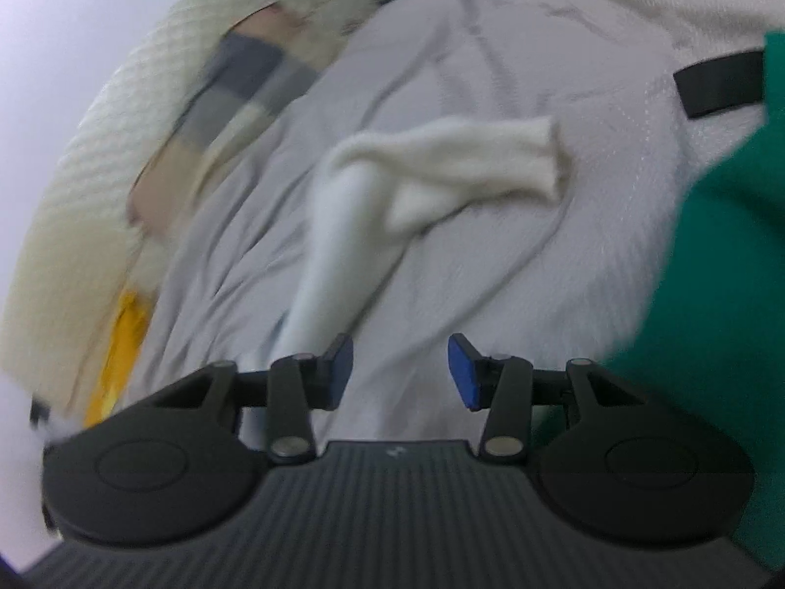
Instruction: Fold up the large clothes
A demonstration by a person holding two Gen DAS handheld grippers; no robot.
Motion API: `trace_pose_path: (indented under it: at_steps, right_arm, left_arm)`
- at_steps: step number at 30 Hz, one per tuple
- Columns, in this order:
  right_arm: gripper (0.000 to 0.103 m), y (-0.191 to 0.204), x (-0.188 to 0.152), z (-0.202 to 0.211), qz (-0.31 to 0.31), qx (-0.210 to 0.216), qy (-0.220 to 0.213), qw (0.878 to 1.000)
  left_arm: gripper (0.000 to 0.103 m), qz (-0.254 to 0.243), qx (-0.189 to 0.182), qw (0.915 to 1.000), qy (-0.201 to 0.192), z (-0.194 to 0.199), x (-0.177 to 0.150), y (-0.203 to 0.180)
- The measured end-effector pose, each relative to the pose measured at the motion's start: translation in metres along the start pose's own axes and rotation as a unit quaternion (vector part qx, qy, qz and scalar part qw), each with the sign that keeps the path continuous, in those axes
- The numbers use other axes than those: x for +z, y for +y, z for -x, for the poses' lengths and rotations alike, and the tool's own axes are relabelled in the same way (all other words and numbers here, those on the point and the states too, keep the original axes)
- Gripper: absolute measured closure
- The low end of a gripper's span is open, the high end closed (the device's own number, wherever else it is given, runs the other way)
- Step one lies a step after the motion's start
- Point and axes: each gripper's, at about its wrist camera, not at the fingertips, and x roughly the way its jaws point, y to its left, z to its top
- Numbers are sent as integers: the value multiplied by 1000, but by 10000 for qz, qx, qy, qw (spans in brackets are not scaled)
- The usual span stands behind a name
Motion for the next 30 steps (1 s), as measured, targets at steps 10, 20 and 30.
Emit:
trace_pose_path:
  at_steps: [10,20,30]
  right_arm:
    - [57,-17,72,-79,0,-604,-769,9952]
    - [48,-61,109,-74,-773,-316,-1103,9904]
    - [36,-41,89,-110,-503,-256,-592,9966]
  left_arm:
    - [34,353,80,9991,202,-33,5,23]
    - [34,291,183,9992,192,-35,5,21]
    - [34,555,624,9964,-126,-16,0,31]
